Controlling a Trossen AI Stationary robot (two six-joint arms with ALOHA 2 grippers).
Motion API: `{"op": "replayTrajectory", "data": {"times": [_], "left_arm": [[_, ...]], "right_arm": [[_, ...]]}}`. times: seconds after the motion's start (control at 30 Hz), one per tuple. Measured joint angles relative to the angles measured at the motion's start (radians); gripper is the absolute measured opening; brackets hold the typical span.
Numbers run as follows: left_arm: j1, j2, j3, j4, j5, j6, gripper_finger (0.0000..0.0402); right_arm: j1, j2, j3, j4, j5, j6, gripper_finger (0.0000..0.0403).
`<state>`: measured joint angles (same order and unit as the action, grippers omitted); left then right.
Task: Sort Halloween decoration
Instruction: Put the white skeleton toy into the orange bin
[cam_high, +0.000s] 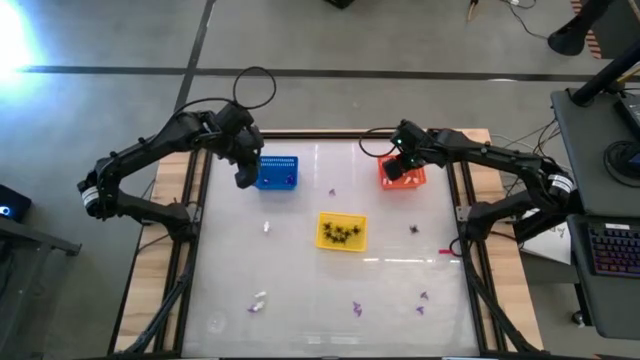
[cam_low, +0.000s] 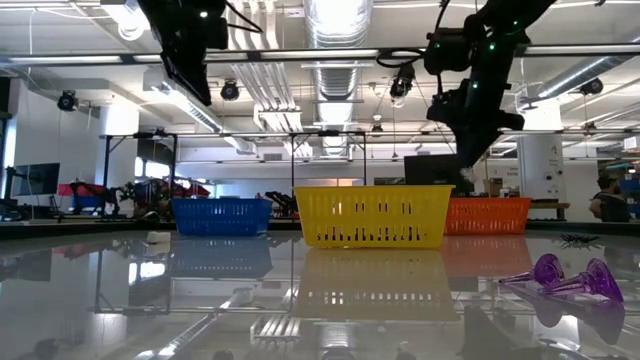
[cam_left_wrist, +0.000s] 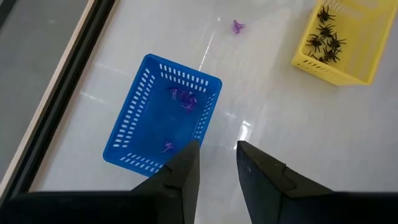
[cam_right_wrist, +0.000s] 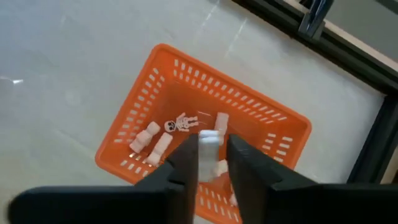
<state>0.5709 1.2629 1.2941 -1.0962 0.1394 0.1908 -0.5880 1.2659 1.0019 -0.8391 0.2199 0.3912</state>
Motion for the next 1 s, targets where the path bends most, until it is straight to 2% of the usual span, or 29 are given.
{"op": "replayTrajectory", "data": {"times": [0.23,0.5,0.77,1.0], "left_arm": [[-0.001,0.000,0.000,-0.014,0.013,-0.024,0.0114],[-0.035,0.000,-0.001,-0.081,0.035,-0.120,0.0152],[-0.224,0.000,-0.021,-0.100,0.033,-0.200,0.0143],[-0.452,0.000,-0.163,-0.058,0.027,-0.355,0.0136]], "right_arm": [[0.000,0.000,0.000,0.006,0.016,-0.002,0.0141],[0.000,0.000,0.000,0.009,0.016,-0.003,0.0153],[0.000,0.000,0.000,0.012,0.016,0.006,0.0146],[0.001,0.000,0.000,0.010,0.003,0.096,0.0150]]}}
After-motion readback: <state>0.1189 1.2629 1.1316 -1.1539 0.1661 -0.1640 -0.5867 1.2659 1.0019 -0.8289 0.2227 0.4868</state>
